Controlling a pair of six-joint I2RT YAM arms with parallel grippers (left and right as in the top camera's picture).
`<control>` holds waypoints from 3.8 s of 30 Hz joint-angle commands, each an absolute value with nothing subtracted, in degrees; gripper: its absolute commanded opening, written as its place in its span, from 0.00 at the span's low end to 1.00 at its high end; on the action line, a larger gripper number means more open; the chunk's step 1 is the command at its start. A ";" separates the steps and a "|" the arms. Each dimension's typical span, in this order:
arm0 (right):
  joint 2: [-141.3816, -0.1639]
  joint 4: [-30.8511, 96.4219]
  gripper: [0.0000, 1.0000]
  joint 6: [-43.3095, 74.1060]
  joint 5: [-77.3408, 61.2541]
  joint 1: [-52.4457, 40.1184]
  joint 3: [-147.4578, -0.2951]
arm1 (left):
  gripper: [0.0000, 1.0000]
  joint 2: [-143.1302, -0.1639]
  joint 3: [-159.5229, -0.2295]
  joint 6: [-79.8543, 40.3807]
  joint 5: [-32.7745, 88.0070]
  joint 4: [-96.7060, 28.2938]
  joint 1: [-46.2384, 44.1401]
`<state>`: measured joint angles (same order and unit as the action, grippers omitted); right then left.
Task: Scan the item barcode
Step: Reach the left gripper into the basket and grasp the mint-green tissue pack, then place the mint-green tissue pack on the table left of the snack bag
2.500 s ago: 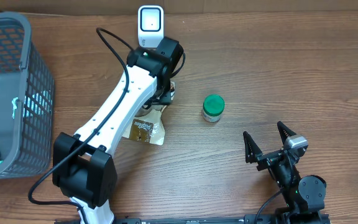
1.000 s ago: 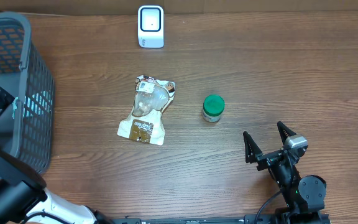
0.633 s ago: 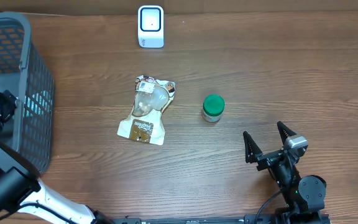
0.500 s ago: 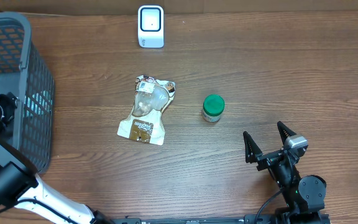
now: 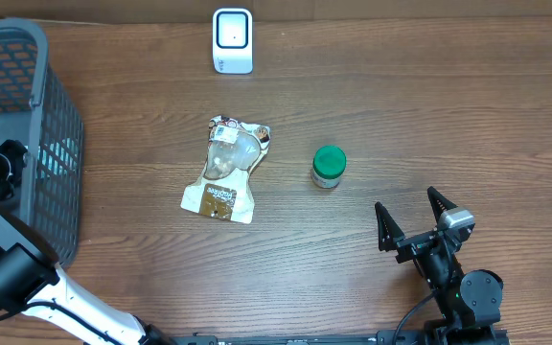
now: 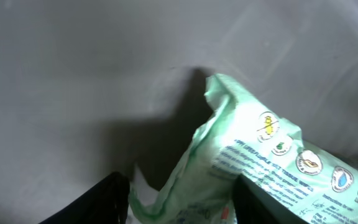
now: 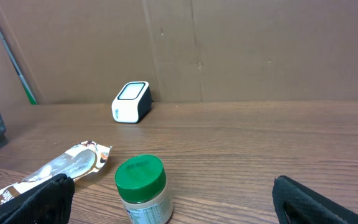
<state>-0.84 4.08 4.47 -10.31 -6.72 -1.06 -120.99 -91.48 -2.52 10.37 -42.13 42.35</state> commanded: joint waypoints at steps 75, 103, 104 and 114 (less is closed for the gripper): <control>-0.16 3.77 1.00 4.43 -10.57 -6.39 -0.47 | 0.04 -100.60 -76.86 -21.93 -5.21 -52.10 1.85; -0.16 3.75 1.00 4.43 -10.57 -6.39 -0.47 | 0.04 -108.01 -76.86 -22.76 5.74 -51.48 -9.45; -0.16 3.77 1.00 4.43 -10.57 -6.39 -0.47 | 0.04 -108.01 -76.86 -22.79 5.30 -51.46 -9.91; -0.16 3.77 1.00 4.43 -10.57 -6.39 -0.47 | 0.04 -108.01 -76.86 -26.24 1.08 -52.47 -8.19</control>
<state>-0.84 4.05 4.51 -10.28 -6.74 -1.06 -107.50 -76.84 -23.94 2.35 -52.07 -9.21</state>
